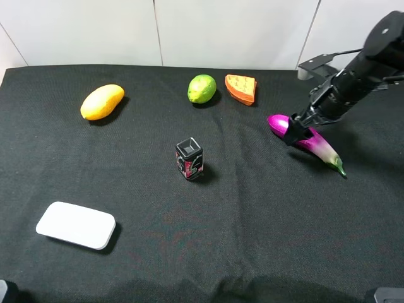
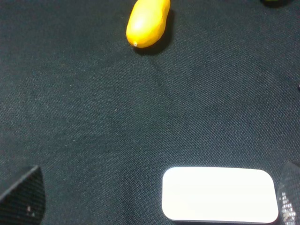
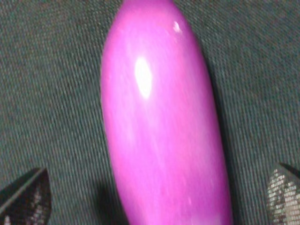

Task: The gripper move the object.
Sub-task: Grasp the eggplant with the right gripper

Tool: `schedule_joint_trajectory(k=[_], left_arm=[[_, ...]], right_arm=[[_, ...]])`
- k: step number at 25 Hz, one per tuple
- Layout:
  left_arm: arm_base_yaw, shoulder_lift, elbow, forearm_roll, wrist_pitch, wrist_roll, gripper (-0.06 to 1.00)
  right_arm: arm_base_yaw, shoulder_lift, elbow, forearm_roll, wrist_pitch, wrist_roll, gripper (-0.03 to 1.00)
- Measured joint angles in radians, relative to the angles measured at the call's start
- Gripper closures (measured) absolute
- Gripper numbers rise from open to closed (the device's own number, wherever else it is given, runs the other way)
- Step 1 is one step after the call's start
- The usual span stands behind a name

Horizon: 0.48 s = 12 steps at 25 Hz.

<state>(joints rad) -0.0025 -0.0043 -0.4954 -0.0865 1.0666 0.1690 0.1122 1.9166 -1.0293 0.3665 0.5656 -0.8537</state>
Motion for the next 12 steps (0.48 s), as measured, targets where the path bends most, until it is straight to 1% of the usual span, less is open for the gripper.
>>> schedule_joint_trajectory(k=[5, 9, 12], left_arm=[[0.0, 0.0, 0.0, 0.0, 0.0, 0.0, -0.04], [0.0, 0.0, 0.0, 0.0, 0.0, 0.0, -0.04], [0.0, 0.0, 0.0, 0.0, 0.0, 0.0, -0.04]], right_arm=[[0.018, 0.041, -0.022, -0.004, -0.034, 0.001, 0.27], [0.022, 0.046, -0.023, -0.048, -0.059, 0.032, 0.27], [0.022, 0.055, -0.023, -0.078, -0.059, 0.058, 0.27]])
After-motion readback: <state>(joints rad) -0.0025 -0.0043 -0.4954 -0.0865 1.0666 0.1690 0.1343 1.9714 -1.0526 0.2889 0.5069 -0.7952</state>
